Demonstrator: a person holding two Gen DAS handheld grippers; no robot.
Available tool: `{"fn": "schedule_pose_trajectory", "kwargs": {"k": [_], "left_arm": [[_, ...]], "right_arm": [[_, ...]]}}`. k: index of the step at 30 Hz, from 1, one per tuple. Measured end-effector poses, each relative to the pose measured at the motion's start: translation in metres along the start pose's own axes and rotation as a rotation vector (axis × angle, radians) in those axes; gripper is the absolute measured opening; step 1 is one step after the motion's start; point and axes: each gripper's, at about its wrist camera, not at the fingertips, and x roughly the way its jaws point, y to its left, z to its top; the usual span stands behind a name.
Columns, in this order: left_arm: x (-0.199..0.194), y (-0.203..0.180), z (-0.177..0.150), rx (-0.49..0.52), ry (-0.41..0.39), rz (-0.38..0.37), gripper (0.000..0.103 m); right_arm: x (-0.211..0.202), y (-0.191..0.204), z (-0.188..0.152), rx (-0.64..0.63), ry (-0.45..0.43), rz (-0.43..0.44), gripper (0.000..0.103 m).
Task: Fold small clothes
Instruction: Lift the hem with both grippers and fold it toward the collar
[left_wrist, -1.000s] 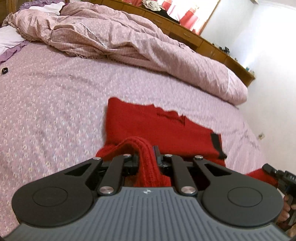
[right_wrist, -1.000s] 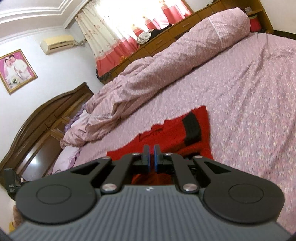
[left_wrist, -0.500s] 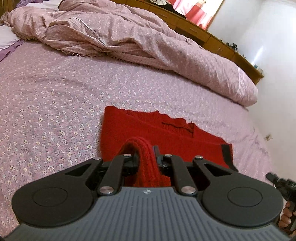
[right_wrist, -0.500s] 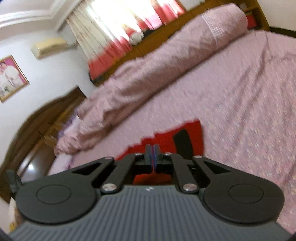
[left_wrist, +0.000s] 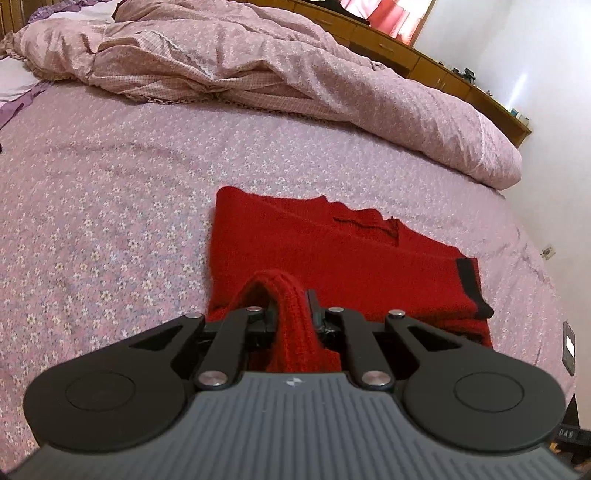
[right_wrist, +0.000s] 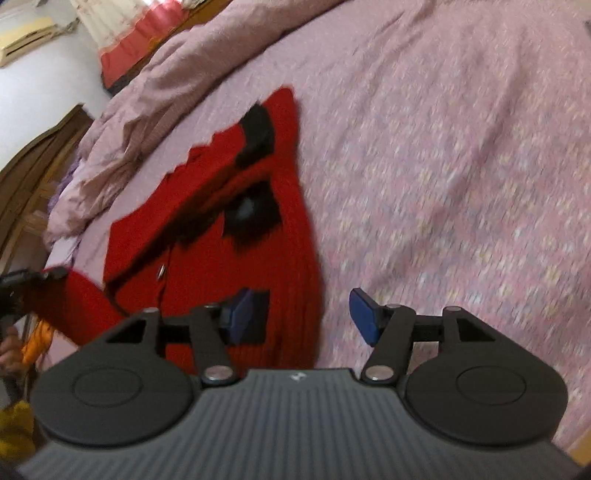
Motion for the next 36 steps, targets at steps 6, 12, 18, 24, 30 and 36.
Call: {"fn": "schedule_pose_trajectory", "kwargs": {"k": [6,12,18,24,30,36], "left_arm": [[-0.004,0.004,-0.006,-0.014,0.003,0.002,0.012],[-0.012,0.008,-0.016,-0.013,0.01,-0.002,0.012],[-0.024,0.012,-0.021,-0.035,0.013,-0.037,0.012],[-0.027,0.015,-0.005,-0.092,-0.001,-0.064,0.012],[-0.014,0.007,0.021,-0.092,-0.025,-0.045,0.012],[0.017,0.007,0.054,-0.107,-0.037,-0.006,0.012]], "right_arm": [[0.018,0.009,-0.01,-0.034,0.074,0.031,0.06],[0.031,0.015,-0.012,-0.042,0.142,0.087,0.039],[0.019,0.013,-0.01,-0.039,0.13,0.155,0.015],[0.003,0.015,0.019,0.044,0.047,0.306,0.014],[0.009,0.031,0.055,0.055,-0.027,0.365,0.014],[0.027,0.036,0.093,0.085,-0.098,0.374,0.014]]}}
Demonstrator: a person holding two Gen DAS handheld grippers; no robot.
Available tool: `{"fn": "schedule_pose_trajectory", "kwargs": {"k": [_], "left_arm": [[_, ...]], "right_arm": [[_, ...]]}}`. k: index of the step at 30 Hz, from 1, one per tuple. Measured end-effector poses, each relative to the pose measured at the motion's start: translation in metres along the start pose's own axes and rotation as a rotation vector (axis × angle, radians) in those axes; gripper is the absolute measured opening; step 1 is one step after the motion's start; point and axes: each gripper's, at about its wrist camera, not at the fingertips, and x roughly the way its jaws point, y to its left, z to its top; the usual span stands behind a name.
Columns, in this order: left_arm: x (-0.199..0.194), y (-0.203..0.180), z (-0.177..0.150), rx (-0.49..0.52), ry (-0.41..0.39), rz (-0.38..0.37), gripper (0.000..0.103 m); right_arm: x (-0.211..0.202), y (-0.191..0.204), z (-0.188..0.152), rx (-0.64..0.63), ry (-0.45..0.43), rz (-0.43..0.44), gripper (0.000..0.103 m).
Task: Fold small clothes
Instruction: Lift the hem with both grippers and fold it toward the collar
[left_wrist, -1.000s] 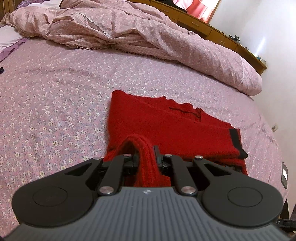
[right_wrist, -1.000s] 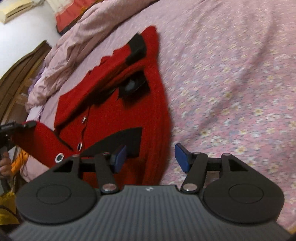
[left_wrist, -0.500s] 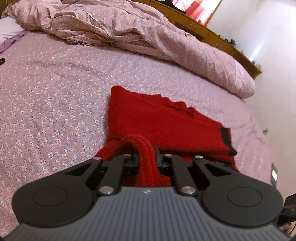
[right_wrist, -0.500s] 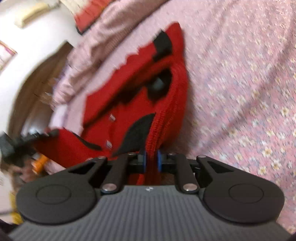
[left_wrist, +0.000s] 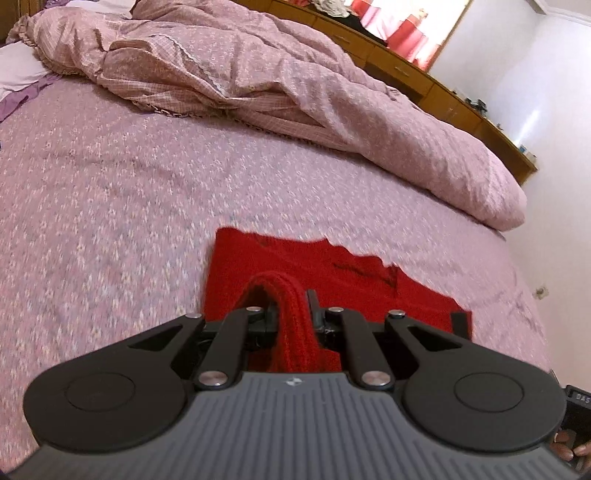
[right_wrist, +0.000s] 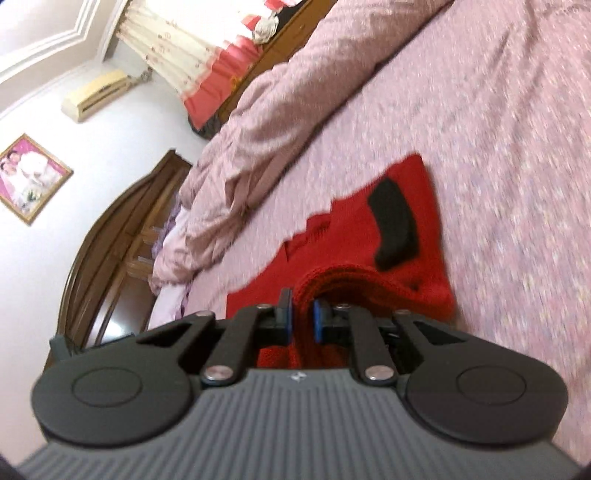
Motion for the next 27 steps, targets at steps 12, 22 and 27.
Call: {"fn": "schedule_pose_trajectory", "kwargs": {"k": [12,22,27], "left_arm": [[0.107,0.032,0.035,-0.045,0.09,0.159,0.012],[0.132,0.031,0.029,0.066,0.095,0.184,0.014],[0.11,0.023,0.027,0.088,0.081,0.182,0.033]], "right_arm": [[0.068,-0.039,0.045,0.097,-0.03,-0.111,0.014],[0.096,-0.058,0.043,0.096,-0.043,-0.172,0.016],[0.087,-0.05,0.042,0.082,-0.048,-0.177,0.022]]}}
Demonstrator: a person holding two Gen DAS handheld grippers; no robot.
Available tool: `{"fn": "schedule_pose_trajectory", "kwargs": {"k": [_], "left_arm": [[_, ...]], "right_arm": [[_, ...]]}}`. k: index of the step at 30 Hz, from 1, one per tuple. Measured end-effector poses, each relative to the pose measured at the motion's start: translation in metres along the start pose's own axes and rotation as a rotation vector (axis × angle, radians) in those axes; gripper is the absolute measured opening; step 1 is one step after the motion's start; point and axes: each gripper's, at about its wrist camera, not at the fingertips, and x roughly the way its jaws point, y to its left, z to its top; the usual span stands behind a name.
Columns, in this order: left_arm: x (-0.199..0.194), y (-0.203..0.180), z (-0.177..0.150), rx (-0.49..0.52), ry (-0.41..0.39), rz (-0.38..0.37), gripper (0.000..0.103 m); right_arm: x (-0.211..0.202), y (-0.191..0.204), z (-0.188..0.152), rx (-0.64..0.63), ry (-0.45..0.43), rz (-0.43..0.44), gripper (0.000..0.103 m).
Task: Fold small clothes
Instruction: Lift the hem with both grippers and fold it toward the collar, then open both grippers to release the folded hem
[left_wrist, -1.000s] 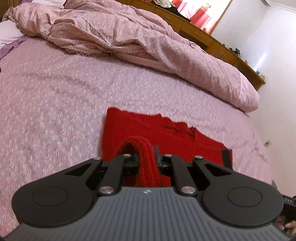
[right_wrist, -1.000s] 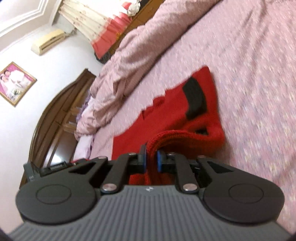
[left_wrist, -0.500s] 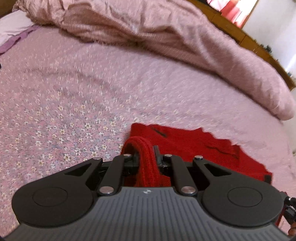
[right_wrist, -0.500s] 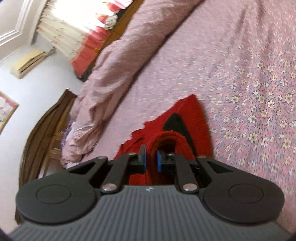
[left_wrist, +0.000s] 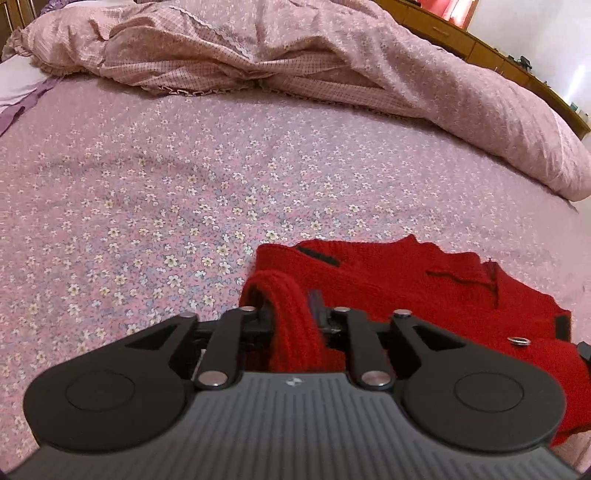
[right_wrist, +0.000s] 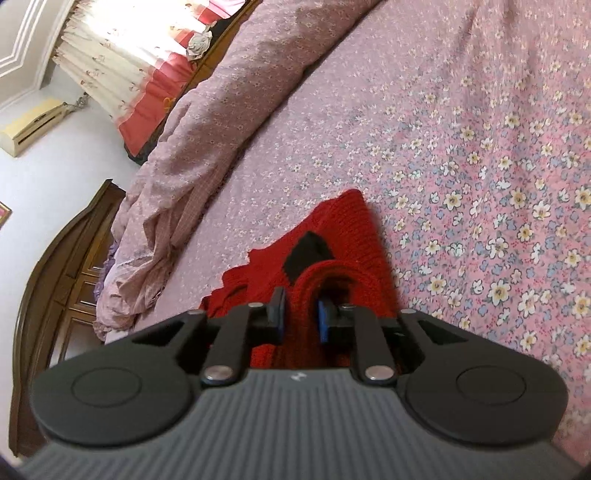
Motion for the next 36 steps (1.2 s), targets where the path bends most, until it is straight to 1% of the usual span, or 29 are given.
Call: {"fn": "schedule_pose_trajectory", "kwargs": {"k": [1,2,3,5,8,11,13,15,17,21,23,27,32,34,36], "left_arm": [[-0.006,-0.001,-0.001,0.001,-0.009,0.002,0.041],[-0.012,-0.002,-0.003,0.005,-0.021,0.003,0.055],[-0.019,-0.004,-0.004,0.014,-0.036,0.002,0.062],[-0.032,-0.008,-0.007,0.04,-0.06,-0.005,0.066],[-0.049,-0.016,-0.013,0.062,-0.079,-0.007,0.068],[-0.062,-0.018,-0.02,0.046,-0.086,-0.035,0.069],[-0.069,-0.019,-0.026,0.027,-0.088,-0.042,0.069],[-0.075,-0.02,-0.033,0.009,-0.092,-0.04,0.07],[-0.08,-0.021,-0.04,0.001,-0.093,-0.039,0.07],[-0.085,-0.019,-0.055,-0.022,-0.08,-0.046,0.072],[-0.082,-0.018,-0.06,-0.034,-0.061,-0.05,0.073],[-0.07,-0.016,-0.07,-0.047,-0.03,-0.031,0.073],[-0.056,-0.014,-0.069,-0.054,-0.039,-0.045,0.073],[-0.049,-0.012,-0.065,-0.061,-0.042,-0.062,0.073],[-0.041,-0.011,-0.062,-0.065,-0.037,-0.062,0.072]], "right_arm": [[-0.004,0.003,-0.001,-0.011,-0.007,-0.004,0.023],[-0.007,0.005,-0.002,-0.022,-0.014,-0.008,0.026],[-0.012,0.007,-0.002,-0.034,-0.024,-0.015,0.027],[-0.022,0.012,-0.006,-0.064,-0.05,-0.041,0.035],[-0.039,0.018,-0.012,-0.098,-0.092,-0.085,0.037],[-0.055,0.021,-0.018,-0.1,-0.117,-0.102,0.037],[-0.063,0.023,-0.024,-0.094,-0.12,-0.106,0.038],[-0.07,0.024,-0.032,-0.093,-0.117,-0.11,0.04],[-0.075,0.025,-0.042,-0.094,-0.111,-0.115,0.048],[-0.081,0.029,-0.06,-0.114,-0.106,-0.131,0.049],[-0.083,0.028,-0.066,-0.11,-0.107,-0.13,0.05],[-0.082,0.023,-0.074,-0.076,-0.103,-0.111,0.05],[-0.075,0.021,-0.074,-0.059,-0.097,-0.085,0.05],[-0.071,0.021,-0.073,-0.059,-0.097,-0.085,0.05],[-0.066,0.02,-0.071,-0.067,-0.093,-0.093,0.05]]}}
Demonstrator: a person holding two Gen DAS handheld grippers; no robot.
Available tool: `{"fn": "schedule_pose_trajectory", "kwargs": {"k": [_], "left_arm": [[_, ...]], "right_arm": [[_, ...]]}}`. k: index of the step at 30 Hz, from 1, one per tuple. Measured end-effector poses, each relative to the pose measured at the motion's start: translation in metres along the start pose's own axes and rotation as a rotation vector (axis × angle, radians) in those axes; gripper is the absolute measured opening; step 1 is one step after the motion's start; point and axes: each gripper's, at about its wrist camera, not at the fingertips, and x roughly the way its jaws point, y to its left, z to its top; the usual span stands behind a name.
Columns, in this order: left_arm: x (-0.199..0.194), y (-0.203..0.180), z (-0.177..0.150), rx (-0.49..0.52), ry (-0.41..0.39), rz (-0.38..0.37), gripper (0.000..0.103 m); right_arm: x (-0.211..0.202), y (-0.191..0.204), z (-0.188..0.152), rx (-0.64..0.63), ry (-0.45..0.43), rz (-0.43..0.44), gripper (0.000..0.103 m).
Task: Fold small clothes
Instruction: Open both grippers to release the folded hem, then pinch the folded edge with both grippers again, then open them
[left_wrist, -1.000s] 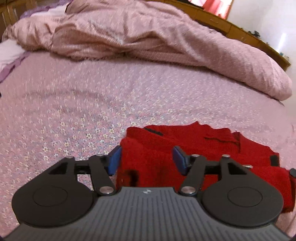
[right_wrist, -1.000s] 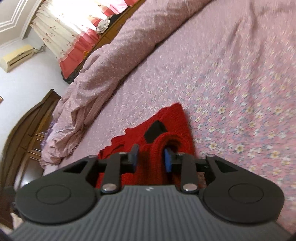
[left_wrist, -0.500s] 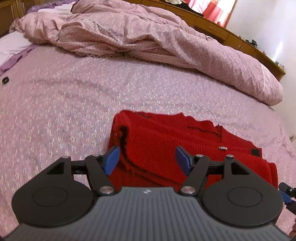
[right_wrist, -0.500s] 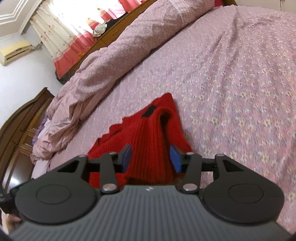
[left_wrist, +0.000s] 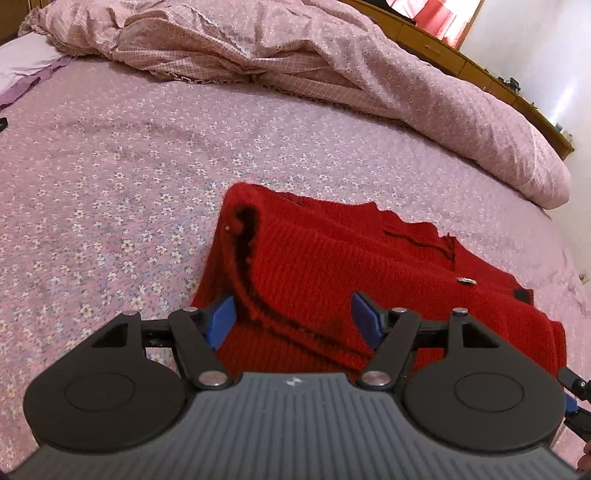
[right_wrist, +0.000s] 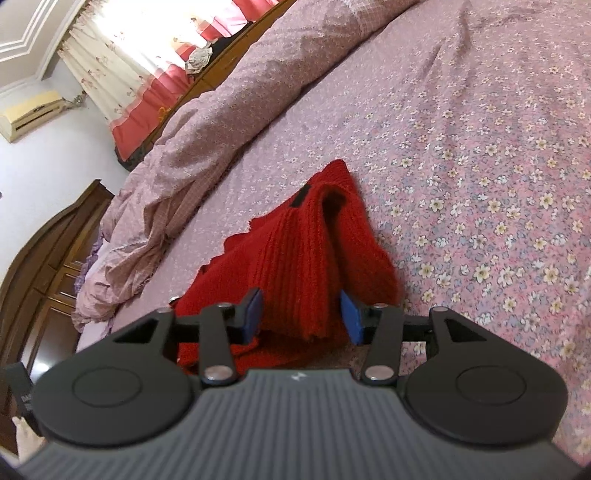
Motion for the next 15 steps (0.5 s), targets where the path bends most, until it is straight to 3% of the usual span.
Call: {"fn": "schedule_pose_trajectory", "kwargs": {"k": [5,7,9,10,11,12,15], "left_arm": [[0.014,0.0,0.006,0.006,0.0,0.007,0.07],[0.018,0.0,0.008,0.01,0.001,0.01,0.063],[0.021,0.0,0.01,0.004,0.005,0.021,0.041],[0.021,0.002,0.012,-0.004,0.007,0.017,0.035],[0.021,0.003,0.014,-0.015,0.008,0.004,0.024],[0.021,0.004,0.017,-0.025,0.009,-0.013,0.015],[0.019,0.003,0.028,-0.015,-0.008,-0.033,0.011]], "right_arm": [[0.012,-0.001,0.002,-0.019,0.014,-0.008,0.05],[0.015,-0.001,0.003,-0.032,0.019,-0.003,0.049],[0.018,0.0,0.004,-0.049,0.028,0.002,0.042],[0.018,0.001,0.006,-0.054,0.032,0.012,0.022],[0.018,0.002,0.007,-0.059,0.036,0.021,0.014],[0.018,0.003,0.01,-0.057,0.031,0.03,0.014],[0.015,0.006,0.02,-0.042,0.007,0.073,0.013]]}}
